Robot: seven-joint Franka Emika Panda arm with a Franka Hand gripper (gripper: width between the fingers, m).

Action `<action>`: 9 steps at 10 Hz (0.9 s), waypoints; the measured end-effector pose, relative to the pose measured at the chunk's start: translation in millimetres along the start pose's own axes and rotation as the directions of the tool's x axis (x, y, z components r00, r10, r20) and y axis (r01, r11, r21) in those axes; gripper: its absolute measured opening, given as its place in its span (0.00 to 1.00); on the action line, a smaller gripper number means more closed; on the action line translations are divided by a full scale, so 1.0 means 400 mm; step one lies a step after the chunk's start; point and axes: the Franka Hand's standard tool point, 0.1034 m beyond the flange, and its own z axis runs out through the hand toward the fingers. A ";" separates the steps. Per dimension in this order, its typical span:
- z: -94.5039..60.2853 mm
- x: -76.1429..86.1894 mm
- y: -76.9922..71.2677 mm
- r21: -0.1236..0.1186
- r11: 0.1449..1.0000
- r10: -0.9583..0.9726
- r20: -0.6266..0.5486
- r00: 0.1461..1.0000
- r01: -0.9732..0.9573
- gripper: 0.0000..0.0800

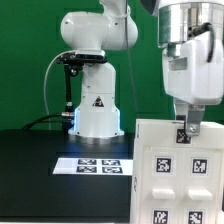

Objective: Assemble cabinet

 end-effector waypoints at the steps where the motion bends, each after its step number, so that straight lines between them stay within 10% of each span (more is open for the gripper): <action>1: -0.001 -0.003 0.000 -0.001 0.999 0.038 0.005 0.999 -0.038 0.70; 9: -0.051 -0.021 -0.011 0.023 0.999 -0.033 0.045 0.998 0.032 0.81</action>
Offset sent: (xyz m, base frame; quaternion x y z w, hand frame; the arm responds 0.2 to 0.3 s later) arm 0.0000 0.0000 0.0000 0.0000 0.0000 0.0000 1.0000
